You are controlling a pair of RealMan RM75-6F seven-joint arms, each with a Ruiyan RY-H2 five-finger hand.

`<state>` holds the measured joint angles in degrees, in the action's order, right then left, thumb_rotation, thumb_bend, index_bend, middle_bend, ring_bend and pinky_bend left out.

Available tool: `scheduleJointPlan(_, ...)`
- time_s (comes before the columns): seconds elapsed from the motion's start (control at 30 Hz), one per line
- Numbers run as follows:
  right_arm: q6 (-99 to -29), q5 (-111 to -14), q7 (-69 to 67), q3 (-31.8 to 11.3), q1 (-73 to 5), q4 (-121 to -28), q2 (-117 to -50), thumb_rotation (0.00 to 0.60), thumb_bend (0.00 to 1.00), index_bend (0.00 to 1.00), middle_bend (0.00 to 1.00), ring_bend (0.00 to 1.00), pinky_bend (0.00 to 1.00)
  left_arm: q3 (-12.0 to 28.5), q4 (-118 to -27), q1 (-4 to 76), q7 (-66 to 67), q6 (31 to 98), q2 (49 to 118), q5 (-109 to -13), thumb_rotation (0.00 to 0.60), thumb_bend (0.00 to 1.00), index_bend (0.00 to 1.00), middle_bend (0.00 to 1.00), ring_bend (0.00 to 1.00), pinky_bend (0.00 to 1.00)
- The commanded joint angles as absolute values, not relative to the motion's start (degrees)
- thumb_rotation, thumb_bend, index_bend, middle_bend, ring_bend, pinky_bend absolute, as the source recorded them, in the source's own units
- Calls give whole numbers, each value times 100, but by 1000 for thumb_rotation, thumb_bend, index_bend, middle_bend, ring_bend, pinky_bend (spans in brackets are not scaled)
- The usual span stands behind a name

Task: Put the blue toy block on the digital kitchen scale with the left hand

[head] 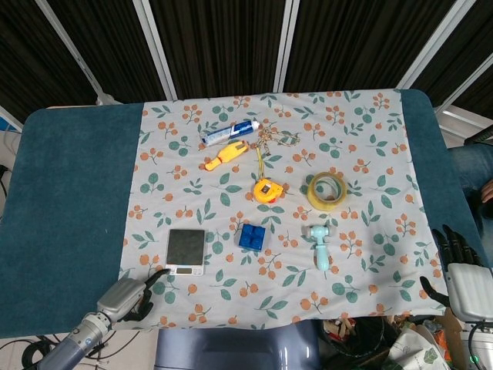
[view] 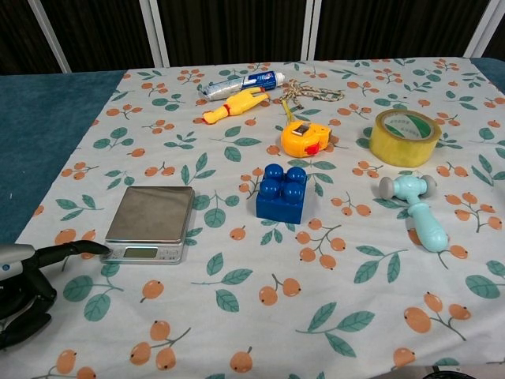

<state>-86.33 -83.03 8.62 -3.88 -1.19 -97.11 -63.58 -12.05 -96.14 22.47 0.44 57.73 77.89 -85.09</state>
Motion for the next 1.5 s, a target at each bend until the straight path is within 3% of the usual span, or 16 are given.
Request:
scheduleJointPlan(0.03,-8635,-8305,862,-390,-120,-9709,-6359,600,199,0,0,55,183,-1194,-9610,2256,40,5736,7794,-8516,600,521,55,736,767,861)
scheduleJointPlan(0.97,-8635,-8292,849,-397,-120,-9714,-6353,600,199,0,0,55,183,-1166,-9463,2191,52,5460,7823,-8362,600,521,249,735,767,861)
scheduleJointPlan(1.27,-8637,-8299,850,-397,-121,-9717,-6353,600,199,0,0,55,183,-1031,-9660,2148,59,5768,7661,-8502,600,513,156,711,755,861)
scheduleJointPlan(1.37,-8629,-8298,850,-394,-123,-9717,-6354,600,199,0,0,55,183,-891,-9712,2122,72,6056,7616,-8641,600,445,93,607,646,834)
scheduleJointPlan(1.4,-8628,-8297,851,-393,-123,-9719,-6354,600,200,0,0,55,183,-844,-9694,2121,83,6127,7624,-8675,600,383,65,538,558,791)
scheduleJointPlan(1.5,-8633,-8300,854,-396,-124,-9727,-6353,600,199,0,0,55,183,-570,-9561,2172,60,6314,7718,-8681,600,207,36,340,306,536)
